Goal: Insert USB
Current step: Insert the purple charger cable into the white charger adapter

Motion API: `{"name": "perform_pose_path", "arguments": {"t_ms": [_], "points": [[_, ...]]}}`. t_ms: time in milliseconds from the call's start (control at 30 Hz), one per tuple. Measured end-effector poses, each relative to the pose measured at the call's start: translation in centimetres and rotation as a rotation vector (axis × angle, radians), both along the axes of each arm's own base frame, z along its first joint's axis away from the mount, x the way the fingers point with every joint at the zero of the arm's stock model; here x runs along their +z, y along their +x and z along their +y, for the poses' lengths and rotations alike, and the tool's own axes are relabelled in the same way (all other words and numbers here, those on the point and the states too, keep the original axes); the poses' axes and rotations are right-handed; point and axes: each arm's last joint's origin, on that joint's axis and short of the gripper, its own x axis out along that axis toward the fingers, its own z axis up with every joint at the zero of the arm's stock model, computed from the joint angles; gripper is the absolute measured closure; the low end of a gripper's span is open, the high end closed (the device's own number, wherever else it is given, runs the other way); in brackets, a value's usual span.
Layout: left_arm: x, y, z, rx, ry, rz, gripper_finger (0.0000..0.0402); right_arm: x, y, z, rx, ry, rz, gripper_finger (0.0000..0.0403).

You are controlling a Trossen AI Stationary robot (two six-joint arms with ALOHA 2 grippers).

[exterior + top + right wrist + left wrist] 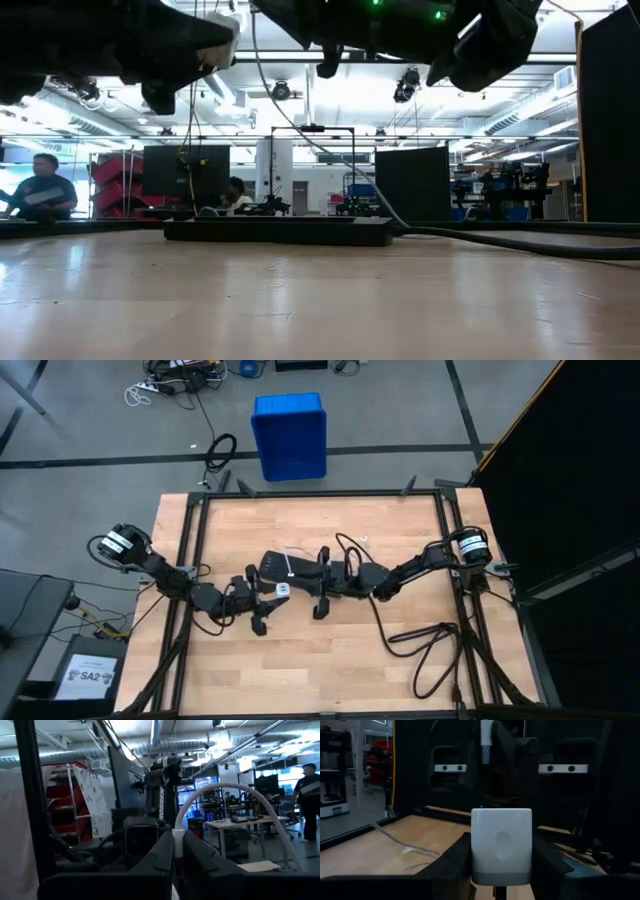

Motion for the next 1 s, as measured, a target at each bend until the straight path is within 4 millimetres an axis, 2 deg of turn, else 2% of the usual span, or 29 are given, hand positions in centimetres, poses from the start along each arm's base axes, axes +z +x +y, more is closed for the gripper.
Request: {"name": "perform_pose_path", "arguments": {"t_ms": [367,600,800,1000], "points": [[0.6,1.3,0.2,-0.042,0.005,-0.033,0.0275,-0.3,0.0,0.5,0.017,0.005,0.029,0.0403],[-1.3,2.1,0.4,-0.085,0.042,-0.05,0.0275,-0.1,-0.2,1.2,0.041,-0.021,0.006,0.0403],[-2.3,3.7,0.2,-0.108,0.087,-0.008,0.0275,-0.3,-0.1,1.5,0.055,-0.033,0.031,0.0403],[-2.0,4.8,0.2,-0.13,0.125,-0.029,0.0275,-1.0,0.0,1.7,0.058,-0.05,0.089,0.0403]]}}
